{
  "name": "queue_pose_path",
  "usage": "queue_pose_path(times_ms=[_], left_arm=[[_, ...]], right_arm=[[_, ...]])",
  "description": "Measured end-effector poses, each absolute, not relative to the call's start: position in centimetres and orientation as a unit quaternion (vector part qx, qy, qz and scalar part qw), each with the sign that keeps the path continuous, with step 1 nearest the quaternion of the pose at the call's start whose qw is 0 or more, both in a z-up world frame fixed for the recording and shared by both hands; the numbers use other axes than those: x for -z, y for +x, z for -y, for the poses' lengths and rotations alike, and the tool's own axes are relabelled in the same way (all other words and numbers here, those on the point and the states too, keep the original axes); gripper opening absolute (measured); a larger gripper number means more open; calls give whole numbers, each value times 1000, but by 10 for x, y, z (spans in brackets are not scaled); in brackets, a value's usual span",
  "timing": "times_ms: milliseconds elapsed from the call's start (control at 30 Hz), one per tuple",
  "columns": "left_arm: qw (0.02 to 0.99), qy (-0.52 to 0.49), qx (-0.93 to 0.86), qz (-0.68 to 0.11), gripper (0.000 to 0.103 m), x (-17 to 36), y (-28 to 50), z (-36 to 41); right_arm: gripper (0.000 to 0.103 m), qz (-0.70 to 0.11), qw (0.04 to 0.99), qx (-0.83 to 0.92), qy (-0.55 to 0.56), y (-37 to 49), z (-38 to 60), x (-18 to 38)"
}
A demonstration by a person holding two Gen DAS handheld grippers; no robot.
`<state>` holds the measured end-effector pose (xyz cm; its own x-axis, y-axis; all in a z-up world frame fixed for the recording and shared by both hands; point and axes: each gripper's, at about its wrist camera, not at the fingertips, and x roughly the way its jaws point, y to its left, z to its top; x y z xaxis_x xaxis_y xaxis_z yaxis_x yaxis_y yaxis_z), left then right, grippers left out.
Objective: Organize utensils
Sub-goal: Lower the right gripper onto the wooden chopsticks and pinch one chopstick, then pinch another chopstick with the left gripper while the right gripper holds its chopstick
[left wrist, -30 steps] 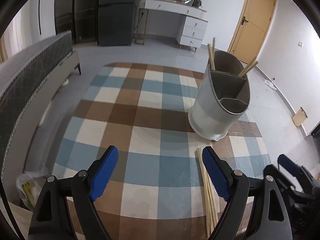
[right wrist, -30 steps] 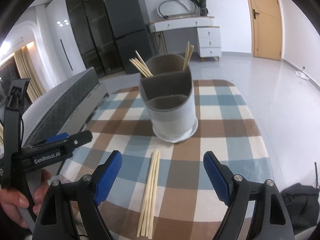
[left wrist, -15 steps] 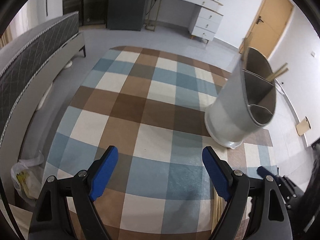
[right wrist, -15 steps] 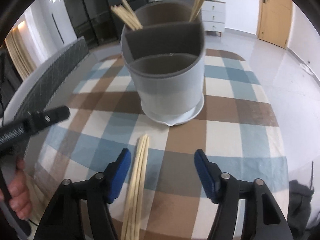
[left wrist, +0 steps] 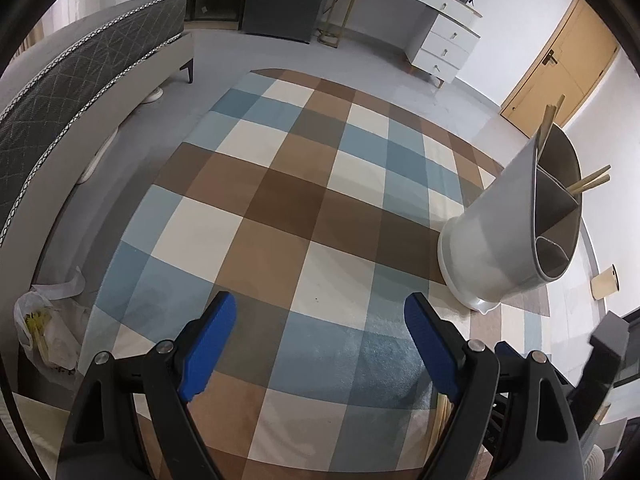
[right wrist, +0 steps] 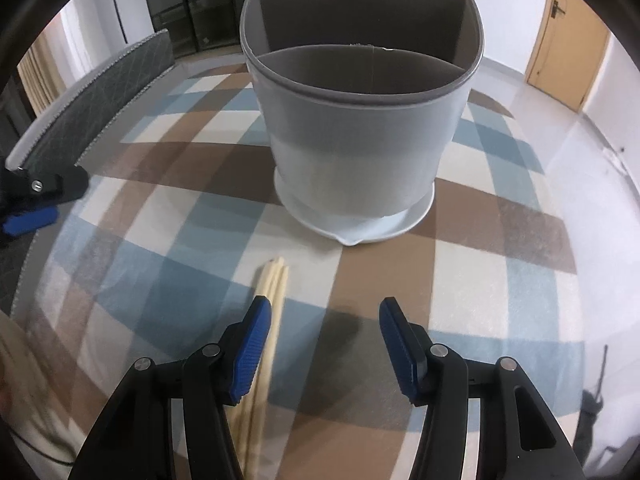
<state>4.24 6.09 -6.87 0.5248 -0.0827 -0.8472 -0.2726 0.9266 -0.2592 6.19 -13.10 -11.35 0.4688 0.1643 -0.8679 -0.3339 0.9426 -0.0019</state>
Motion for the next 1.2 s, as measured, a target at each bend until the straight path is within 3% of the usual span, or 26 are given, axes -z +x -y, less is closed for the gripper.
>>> queue_pose_path(times_ms=[367, 667, 1200], left_arm=[[848, -202, -59, -487, 83, 68, 44, -70], [847, -216, -68, -482, 83, 60, 41, -82], [835, -155, -40, -527, 83, 76, 32, -38]], right_arm=[[43, -514, 834, -153, -127, 65, 112, 119], [6, -519, 823, -188, -134, 71, 91, 120], [4, -477, 853, -203, 54, 51, 172, 74]])
